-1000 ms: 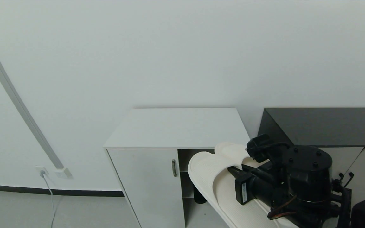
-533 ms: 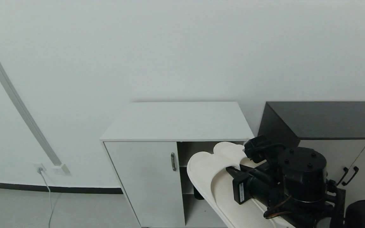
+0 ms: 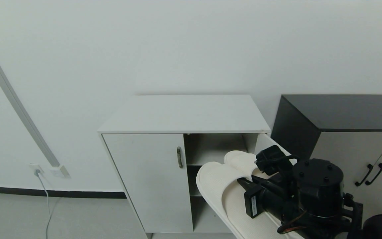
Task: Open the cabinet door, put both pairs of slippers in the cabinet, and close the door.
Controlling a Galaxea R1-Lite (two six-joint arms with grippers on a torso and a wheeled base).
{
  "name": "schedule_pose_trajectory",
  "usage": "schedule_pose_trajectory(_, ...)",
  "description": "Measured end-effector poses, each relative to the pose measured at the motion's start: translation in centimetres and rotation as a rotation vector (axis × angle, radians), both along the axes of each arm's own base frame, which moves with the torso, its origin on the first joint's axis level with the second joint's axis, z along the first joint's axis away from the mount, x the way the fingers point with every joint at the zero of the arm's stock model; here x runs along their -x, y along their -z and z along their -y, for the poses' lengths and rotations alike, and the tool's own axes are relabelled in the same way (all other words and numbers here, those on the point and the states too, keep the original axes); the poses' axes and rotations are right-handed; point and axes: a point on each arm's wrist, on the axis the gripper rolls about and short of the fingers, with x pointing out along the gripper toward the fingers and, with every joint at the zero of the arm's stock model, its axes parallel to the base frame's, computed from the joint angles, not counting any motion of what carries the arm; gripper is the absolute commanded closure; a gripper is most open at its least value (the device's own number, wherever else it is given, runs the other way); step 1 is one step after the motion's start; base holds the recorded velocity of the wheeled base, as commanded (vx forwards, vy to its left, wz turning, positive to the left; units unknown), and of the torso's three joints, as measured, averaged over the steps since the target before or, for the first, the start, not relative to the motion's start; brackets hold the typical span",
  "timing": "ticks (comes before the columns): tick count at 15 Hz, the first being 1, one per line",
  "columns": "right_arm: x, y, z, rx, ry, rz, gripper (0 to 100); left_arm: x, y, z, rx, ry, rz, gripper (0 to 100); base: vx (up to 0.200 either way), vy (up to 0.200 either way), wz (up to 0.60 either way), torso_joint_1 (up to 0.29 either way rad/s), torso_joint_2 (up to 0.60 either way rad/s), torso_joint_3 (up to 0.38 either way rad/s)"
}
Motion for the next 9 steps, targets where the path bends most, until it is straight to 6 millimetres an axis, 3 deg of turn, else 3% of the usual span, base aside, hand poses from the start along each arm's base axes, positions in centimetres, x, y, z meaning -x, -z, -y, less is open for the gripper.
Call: schedule_pose_trajectory(9, 0.09, 0.08, -0.02, 0.001, -0.003, -0.002, 100, 0.00, 0.00, 0.00, 0.000, 0.000, 0.000, 100, 0.000, 0.000, 0.00, -0.189, 0.51, 0.320)
